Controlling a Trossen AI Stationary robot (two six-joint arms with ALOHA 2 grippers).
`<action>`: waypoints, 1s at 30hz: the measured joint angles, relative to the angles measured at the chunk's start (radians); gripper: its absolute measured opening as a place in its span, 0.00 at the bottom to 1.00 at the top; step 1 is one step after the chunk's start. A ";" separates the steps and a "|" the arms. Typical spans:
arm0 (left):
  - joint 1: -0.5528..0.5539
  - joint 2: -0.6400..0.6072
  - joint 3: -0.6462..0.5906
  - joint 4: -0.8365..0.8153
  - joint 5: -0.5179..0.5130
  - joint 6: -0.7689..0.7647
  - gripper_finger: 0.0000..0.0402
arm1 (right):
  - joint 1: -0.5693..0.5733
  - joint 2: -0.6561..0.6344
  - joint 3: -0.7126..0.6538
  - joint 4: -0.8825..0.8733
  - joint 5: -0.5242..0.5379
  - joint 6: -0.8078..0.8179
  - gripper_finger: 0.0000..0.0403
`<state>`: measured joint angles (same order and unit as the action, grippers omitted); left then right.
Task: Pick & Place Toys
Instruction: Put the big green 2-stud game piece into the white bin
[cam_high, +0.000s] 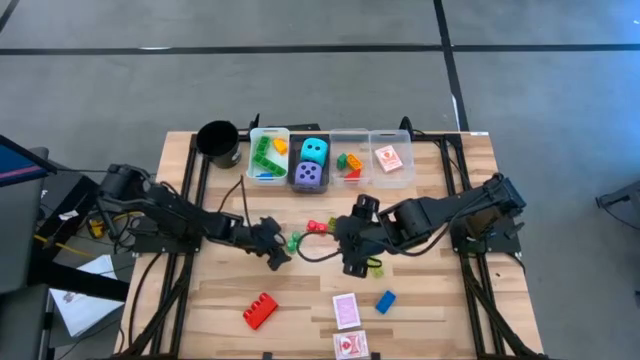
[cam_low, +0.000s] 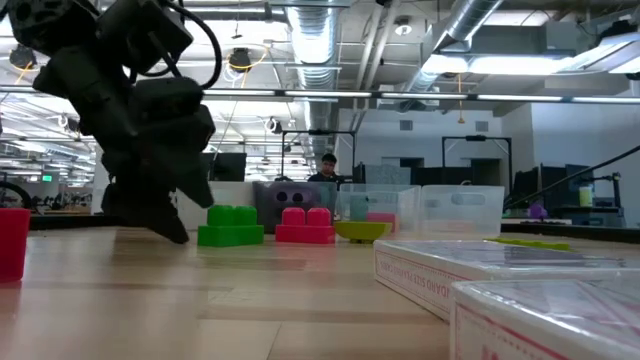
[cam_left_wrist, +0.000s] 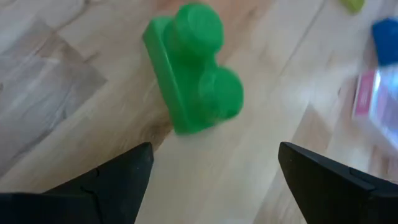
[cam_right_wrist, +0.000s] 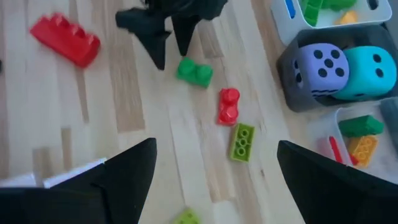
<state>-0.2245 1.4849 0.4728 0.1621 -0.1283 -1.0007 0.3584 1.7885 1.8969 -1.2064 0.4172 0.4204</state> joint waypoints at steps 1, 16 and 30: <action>0.000 0.013 0.000 0.021 -0.014 -0.013 0.85 | 0.000 0.000 0.000 -0.010 -0.001 -0.019 0.81; 0.002 0.054 0.045 0.035 -0.256 -0.022 0.85 | -0.021 0.000 0.000 -0.012 -0.004 -0.083 0.81; -0.062 0.209 0.137 0.037 -0.375 0.106 0.85 | -0.075 0.000 0.000 -0.003 0.003 -0.028 0.81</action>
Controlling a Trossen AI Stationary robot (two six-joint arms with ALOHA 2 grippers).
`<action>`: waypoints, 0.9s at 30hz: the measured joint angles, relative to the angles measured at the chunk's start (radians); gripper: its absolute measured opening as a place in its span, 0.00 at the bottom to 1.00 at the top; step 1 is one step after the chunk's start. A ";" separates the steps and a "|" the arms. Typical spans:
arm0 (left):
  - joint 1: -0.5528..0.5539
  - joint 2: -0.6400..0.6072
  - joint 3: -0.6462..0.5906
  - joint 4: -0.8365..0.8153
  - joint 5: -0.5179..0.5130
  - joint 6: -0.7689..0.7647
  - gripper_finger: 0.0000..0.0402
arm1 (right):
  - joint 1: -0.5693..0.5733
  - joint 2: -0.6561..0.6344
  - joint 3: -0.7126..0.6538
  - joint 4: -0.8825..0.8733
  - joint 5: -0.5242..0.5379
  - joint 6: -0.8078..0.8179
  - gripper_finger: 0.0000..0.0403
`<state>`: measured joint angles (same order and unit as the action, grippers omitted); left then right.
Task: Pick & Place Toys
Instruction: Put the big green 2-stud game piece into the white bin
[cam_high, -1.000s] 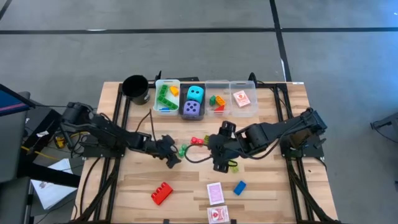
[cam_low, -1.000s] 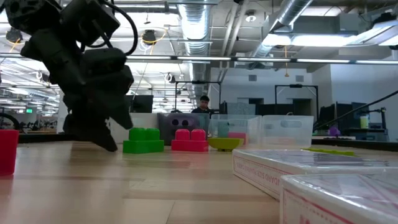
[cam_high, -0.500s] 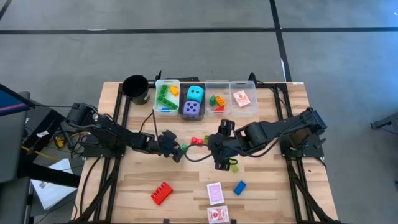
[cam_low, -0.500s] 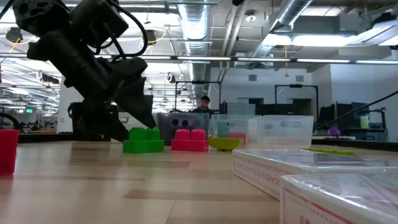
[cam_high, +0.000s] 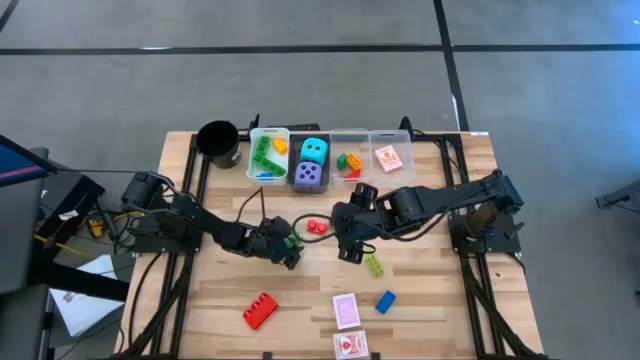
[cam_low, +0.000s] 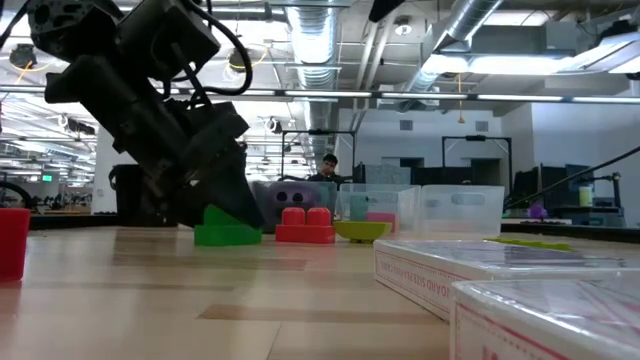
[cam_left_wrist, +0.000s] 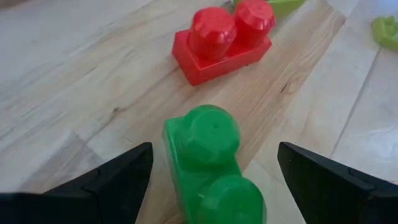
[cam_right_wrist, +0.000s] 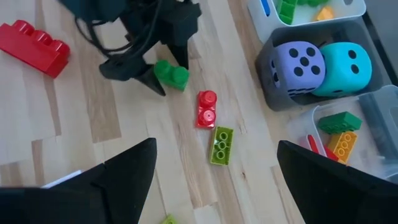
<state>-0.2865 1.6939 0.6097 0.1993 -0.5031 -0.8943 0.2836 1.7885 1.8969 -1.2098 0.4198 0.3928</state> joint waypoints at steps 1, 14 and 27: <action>-0.004 0.010 0.008 0.000 -0.014 0.016 0.85 | -0.002 0.000 0.000 0.000 0.000 0.000 0.81; -0.025 0.081 0.020 -0.001 -0.077 0.028 0.52 | -0.043 0.000 0.000 -0.001 0.000 -0.017 0.81; 0.060 -0.300 0.016 -0.134 -0.104 0.142 0.32 | -0.061 0.000 0.000 0.043 0.002 -0.111 0.81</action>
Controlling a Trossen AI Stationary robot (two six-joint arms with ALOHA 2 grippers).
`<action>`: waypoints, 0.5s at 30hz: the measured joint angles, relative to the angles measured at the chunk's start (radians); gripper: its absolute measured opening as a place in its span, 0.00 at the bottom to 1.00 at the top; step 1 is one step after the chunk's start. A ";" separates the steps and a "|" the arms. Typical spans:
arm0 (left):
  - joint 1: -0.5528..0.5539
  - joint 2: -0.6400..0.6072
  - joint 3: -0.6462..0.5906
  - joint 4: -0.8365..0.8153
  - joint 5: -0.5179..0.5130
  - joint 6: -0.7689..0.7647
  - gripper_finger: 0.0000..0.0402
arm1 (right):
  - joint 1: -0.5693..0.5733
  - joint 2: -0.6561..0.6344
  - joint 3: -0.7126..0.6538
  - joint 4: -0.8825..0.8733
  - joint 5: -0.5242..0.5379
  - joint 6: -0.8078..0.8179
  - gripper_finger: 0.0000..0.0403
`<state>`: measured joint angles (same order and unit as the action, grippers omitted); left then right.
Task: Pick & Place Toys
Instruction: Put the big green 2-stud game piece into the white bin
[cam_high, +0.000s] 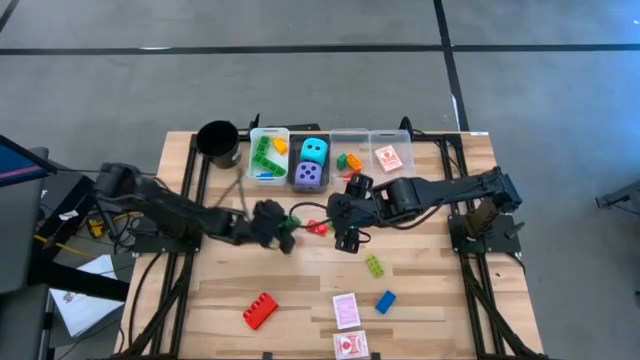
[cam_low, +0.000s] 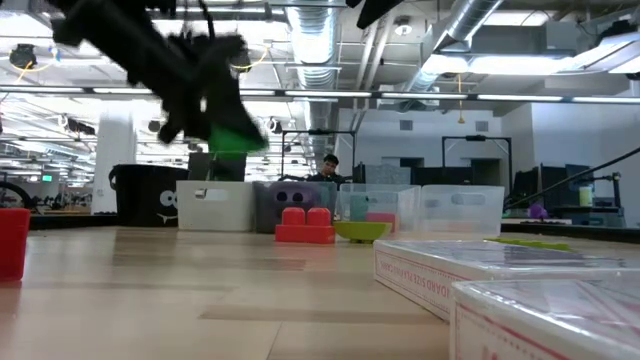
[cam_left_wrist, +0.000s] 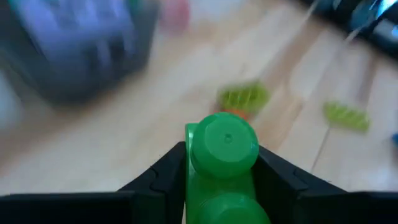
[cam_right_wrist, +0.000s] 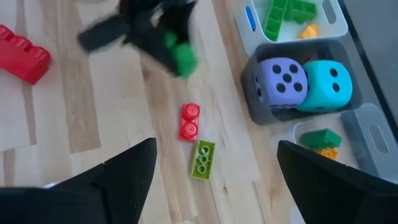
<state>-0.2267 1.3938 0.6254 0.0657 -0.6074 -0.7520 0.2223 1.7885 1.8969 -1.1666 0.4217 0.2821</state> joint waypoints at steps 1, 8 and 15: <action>0.011 -0.046 0.001 -0.007 -0.030 0.038 0.32 | 0.001 0.000 0.000 0.004 -0.001 -0.006 0.81; 0.124 -0.332 0.002 -0.130 -0.310 0.249 0.32 | 0.012 0.000 0.000 0.017 -0.002 -0.020 0.81; 0.338 -0.443 -0.001 -0.153 -0.318 0.462 0.32 | 0.047 0.000 0.000 0.074 -0.004 -0.020 0.81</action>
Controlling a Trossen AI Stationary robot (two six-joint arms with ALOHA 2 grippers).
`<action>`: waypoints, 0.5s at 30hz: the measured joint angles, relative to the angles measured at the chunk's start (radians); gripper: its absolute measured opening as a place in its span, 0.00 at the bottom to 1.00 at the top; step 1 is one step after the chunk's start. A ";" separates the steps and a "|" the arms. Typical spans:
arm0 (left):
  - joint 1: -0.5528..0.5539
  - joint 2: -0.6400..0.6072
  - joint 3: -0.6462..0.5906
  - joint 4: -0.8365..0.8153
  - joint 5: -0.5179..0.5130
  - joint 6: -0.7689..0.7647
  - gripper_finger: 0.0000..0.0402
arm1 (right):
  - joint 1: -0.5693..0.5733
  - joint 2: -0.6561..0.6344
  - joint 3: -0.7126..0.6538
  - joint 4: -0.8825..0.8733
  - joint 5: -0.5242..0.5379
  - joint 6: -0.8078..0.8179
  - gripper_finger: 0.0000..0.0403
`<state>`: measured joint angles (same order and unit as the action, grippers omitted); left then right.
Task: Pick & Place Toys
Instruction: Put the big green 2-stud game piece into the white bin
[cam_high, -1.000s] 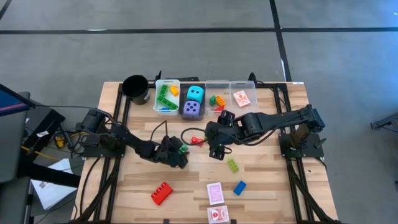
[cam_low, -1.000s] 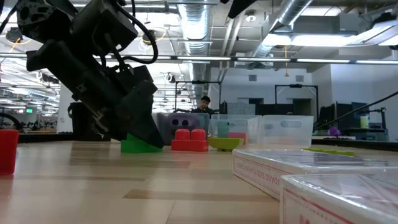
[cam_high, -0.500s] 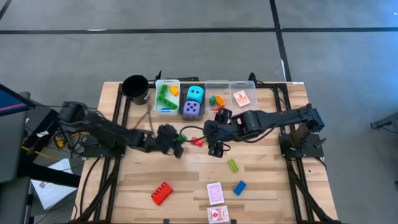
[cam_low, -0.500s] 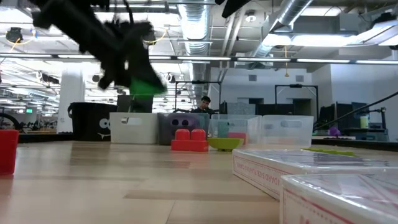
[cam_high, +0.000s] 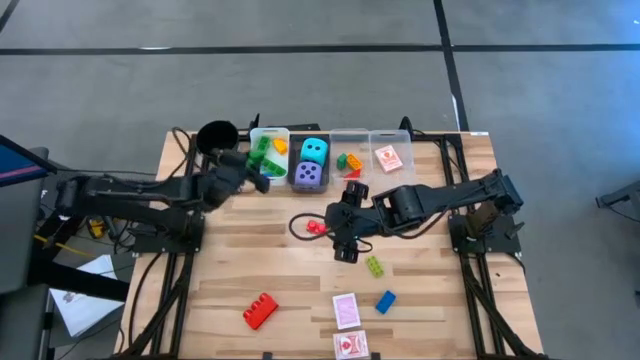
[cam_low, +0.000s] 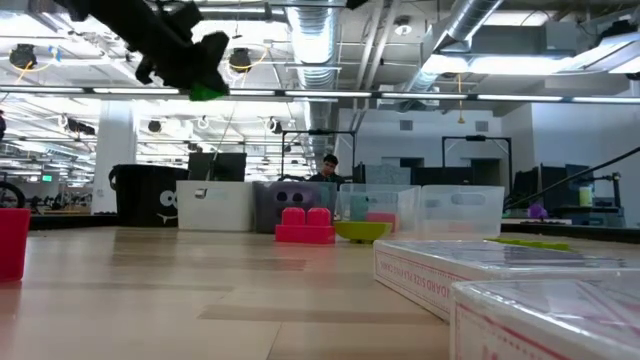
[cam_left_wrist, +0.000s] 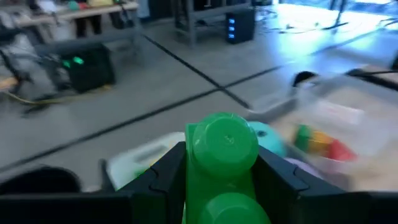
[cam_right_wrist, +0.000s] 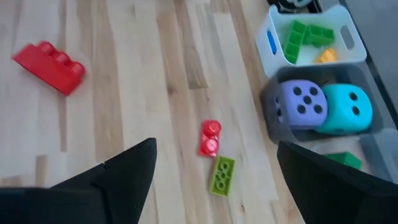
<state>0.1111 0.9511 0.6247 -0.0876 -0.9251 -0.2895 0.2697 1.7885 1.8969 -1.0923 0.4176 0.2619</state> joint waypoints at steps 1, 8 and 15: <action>0.036 0.001 0.000 0.000 0.021 0.024 0.32 | 0.003 0.000 0.000 0.011 0.000 0.000 0.81; 0.295 0.080 -0.001 0.065 0.296 0.081 0.33 | 0.025 0.000 0.000 0.061 0.000 0.000 0.81; 0.434 0.227 0.000 0.247 0.484 0.083 0.38 | 0.053 0.000 0.000 0.055 -0.001 0.044 0.81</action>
<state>0.5447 1.1780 0.6243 0.1591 -0.4410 -0.2070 0.3223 1.7885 1.8969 -1.0371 0.4168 0.3056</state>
